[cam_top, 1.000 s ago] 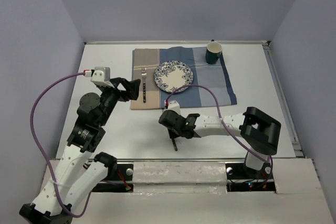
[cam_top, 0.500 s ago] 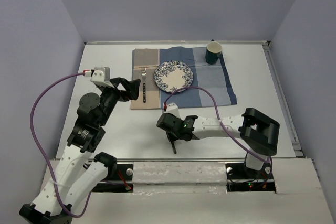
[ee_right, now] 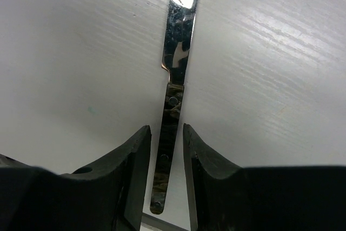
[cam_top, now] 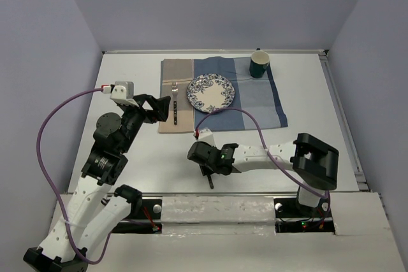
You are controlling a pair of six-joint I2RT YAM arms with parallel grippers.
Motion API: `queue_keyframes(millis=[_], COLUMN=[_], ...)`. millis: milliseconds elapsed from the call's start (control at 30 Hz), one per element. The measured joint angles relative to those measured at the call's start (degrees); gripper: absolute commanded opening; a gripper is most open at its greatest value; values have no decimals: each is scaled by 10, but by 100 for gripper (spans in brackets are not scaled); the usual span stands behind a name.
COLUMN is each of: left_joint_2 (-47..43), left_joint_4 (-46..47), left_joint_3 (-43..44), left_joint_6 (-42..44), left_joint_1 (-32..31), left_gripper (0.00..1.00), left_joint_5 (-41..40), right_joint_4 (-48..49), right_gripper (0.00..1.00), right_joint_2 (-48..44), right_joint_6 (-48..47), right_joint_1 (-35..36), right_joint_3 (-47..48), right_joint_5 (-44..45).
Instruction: Set the dinner table for one person
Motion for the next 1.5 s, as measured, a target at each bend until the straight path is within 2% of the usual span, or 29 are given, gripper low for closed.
queue_keyframes(millis=[367, 567, 633, 667, 800, 867, 967, 1167, 1267, 1500], left_joint_2=[0, 0, 0, 0, 0, 0, 0, -1, -3, -7], left_joint_4=[0, 0, 0, 0, 0, 0, 0, 0, 0, 0], left_joint_3=[0, 0, 0, 0, 0, 0, 0, 0, 0, 0], left_joint_6=[0, 0, 0, 0, 0, 0, 0, 0, 0, 0], left_joint_1=[0, 0, 0, 0, 0, 0, 0, 0, 0, 0], left_gripper=[99, 99, 99, 99, 99, 99, 99, 99, 99, 99], left_joint_5=[0, 0, 0, 0, 0, 0, 0, 0, 0, 1], right_joint_4=[-1, -1, -1, -1, -2, -4, -20, -33, -25, 47], right_gripper=[35, 30, 26, 20, 7, 5, 0, 0, 0, 0], right_joint_2=[4, 19, 20, 20, 20, 18, -1, -142, -187, -181], right_joint_6=[7, 13, 13, 13, 15, 16, 17, -3, -29, -134], right_joint_1=[9, 9, 9, 9, 9, 10, 13, 8, -25, -228], right_joint_3=[2, 2, 2, 2, 2, 2, 2, 3, 14, 16], right_joint_5=[4, 5, 6, 6, 10, 14, 20, 46, 54, 41])
